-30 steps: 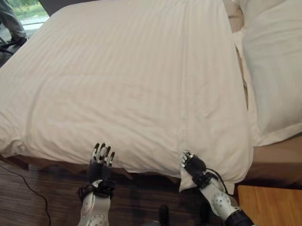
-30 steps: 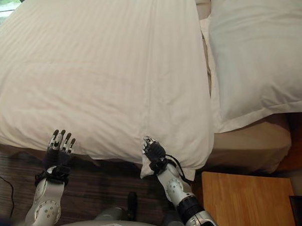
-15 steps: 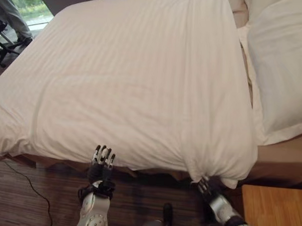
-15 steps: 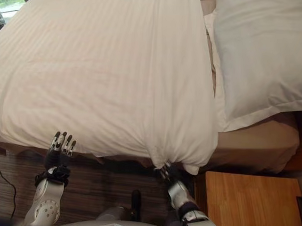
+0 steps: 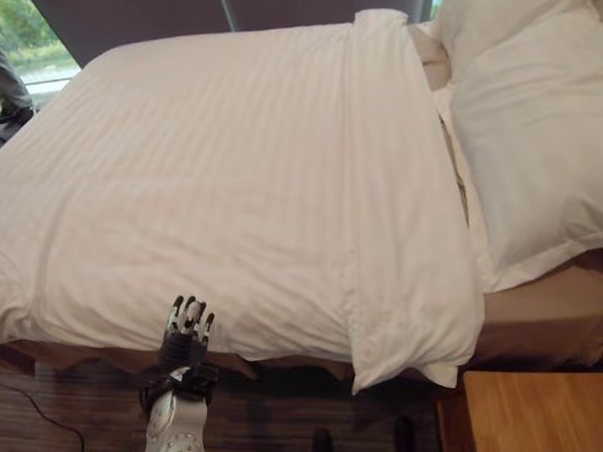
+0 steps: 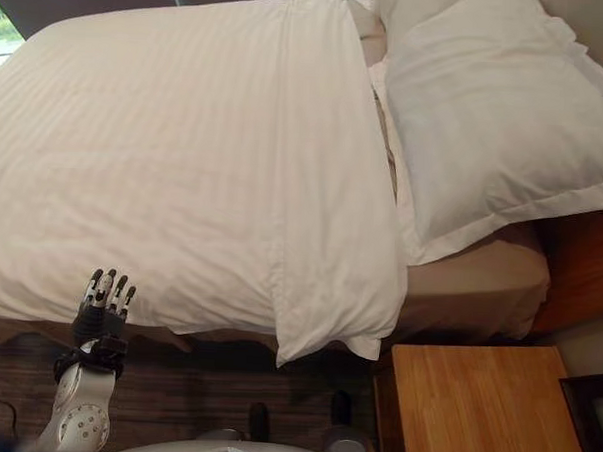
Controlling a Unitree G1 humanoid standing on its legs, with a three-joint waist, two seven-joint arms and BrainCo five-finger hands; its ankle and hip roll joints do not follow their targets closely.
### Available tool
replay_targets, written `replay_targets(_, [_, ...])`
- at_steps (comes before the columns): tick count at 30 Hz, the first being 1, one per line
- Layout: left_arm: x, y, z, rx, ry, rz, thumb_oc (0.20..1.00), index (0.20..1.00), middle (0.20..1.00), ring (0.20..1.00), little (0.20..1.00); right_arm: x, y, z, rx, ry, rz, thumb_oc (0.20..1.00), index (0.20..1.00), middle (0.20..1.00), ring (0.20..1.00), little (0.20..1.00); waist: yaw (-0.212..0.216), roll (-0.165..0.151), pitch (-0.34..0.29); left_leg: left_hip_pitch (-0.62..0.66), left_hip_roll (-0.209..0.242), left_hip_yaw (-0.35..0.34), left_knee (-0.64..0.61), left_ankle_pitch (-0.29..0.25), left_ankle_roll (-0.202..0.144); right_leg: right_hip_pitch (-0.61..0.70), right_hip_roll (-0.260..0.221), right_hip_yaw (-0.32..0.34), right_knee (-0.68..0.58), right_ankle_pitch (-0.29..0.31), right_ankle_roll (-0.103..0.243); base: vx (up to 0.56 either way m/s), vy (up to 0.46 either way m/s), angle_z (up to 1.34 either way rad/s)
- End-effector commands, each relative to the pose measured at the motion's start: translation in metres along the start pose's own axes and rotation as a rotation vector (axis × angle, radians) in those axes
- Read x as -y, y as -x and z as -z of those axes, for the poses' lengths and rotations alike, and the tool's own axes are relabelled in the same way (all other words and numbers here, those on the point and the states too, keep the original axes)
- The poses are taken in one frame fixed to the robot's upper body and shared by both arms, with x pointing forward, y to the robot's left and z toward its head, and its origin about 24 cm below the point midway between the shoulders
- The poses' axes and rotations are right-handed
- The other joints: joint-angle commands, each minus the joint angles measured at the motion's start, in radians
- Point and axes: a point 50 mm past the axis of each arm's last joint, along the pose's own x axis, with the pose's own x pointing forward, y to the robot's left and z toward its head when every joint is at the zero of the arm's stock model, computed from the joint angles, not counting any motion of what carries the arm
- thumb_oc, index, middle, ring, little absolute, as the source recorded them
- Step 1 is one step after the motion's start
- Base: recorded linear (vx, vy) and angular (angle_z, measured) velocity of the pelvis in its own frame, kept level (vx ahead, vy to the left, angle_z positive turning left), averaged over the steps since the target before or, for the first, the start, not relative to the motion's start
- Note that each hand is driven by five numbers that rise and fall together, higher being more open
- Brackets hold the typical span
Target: Making the bed.
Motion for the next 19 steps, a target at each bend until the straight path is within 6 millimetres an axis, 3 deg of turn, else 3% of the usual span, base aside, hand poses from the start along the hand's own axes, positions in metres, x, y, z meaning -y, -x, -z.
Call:
replay_targets(1, [0.009,-0.001,0.010,-0.078,-0.097,0.150,1.000,1.000,1.000,1.000,1.000,-0.038,0.003,-0.013,0.074,-0.054,-0.114,0.200,0.200,0.200,0.200,0.200,-0.023,-0.041,-0.003,0.021,0.034,0.010,0.013,0.004,-0.048,0.043,-0.070,-0.034,0.018,-0.058,0.068,-0.02,0.011,-0.06])
replay_targets(2, [0.009,-0.001,0.010,-0.079,-0.098,0.151,1.000,1.000,1.000,1.000,1.000,-0.038,0.003,-0.012,0.074,-0.054,-0.113,0.200,0.200,0.200,0.200,0.200,-0.023,-0.041,-0.003,0.022,0.034,0.010,0.013,0.003,-0.048,0.043,-0.070,-0.033,0.018,-0.058,0.068,-0.03,0.016,-0.08])
replay_targets(3, [0.007,0.005,0.032,-0.187,-0.106,0.165,1.000,1.000,1.000,1.000,1.000,-0.046,0.006,-0.016,0.111,-0.027,-0.147,0.200,0.200,0.200,0.200,0.200,-0.028,-0.047,-0.009,0.030,0.034,0.014,0.013,0.002,-0.046,0.051,-0.071,-0.031,0.018,-0.057,0.067,-0.01,0.011,-0.14])
replay_targets(4, [0.007,0.005,0.032,-0.187,-0.106,0.165,1.000,1.000,1.000,1.000,1.000,-0.046,0.006,-0.016,0.110,-0.027,-0.146,0.200,0.200,0.200,0.200,0.200,-0.027,-0.047,-0.009,0.031,0.034,0.014,0.013,0.001,-0.046,0.052,-0.071,-0.031,0.018,-0.057,0.067,-0.03,0.023,-0.13])
replay_targets(5, [0.005,0.012,0.049,-0.272,-0.143,0.177,1.000,1.000,1.000,1.000,1.000,-0.065,0.011,-0.019,0.159,0.021,-0.219,0.884,0.884,0.884,0.884,0.884,-0.030,-0.051,-0.015,0.041,0.035,0.017,0.013,0.000,-0.044,0.061,-0.070,-0.029,0.018,-0.057,0.065,-0.02,0.022,-0.11])
replay_targets(6, [0.003,0.018,0.059,-0.318,-0.149,0.171,1.000,1.000,1.000,1.000,1.000,-0.077,0.017,-0.019,0.196,0.053,-0.280,1.000,1.000,1.000,1.000,1.000,-0.033,-0.054,-0.017,0.048,0.035,0.019,0.013,0.000,-0.043,0.067,-0.070,-0.028,0.018,-0.057,0.064,-0.03,0.021,-0.04])
replay_targets(11, [-0.022,0.045,0.095,-0.488,-0.187,0.085,1.000,1.000,1.000,1.000,1.000,-0.123,0.057,-0.015,0.363,0.159,-0.574,1.000,1.000,1.000,1.000,1.000,-0.040,-0.071,-0.022,0.068,0.035,0.021,0.013,-0.001,-0.036,0.088,-0.067,-0.023,0.018,-0.055,0.059,0.00,0.000,0.00])
replay_targets(14, [-0.027,0.054,0.103,-0.520,-0.192,0.057,1.000,1.000,1.000,1.000,1.000,-0.136,0.072,-0.013,0.434,0.240,-0.656,1.000,1.000,1.000,1.000,1.000,-0.037,-0.079,-0.025,0.076,0.034,0.016,0.013,-0.003,-0.032,0.098,-0.067,-0.025,0.018,-0.057,0.057,0.00,0.000,0.00])
replay_targets(19, [-0.029,0.050,0.106,-0.511,-0.213,0.029,1.000,1.000,1.000,1.000,1.000,-0.149,0.085,0.005,0.416,0.253,-0.738,1.000,1.000,1.000,1.000,1.000,-0.025,-0.090,-0.025,0.085,0.031,0.001,0.013,-0.004,-0.028,0.116,-0.072,-0.039,0.021,-0.060,0.056,0.00,0.000,0.02])
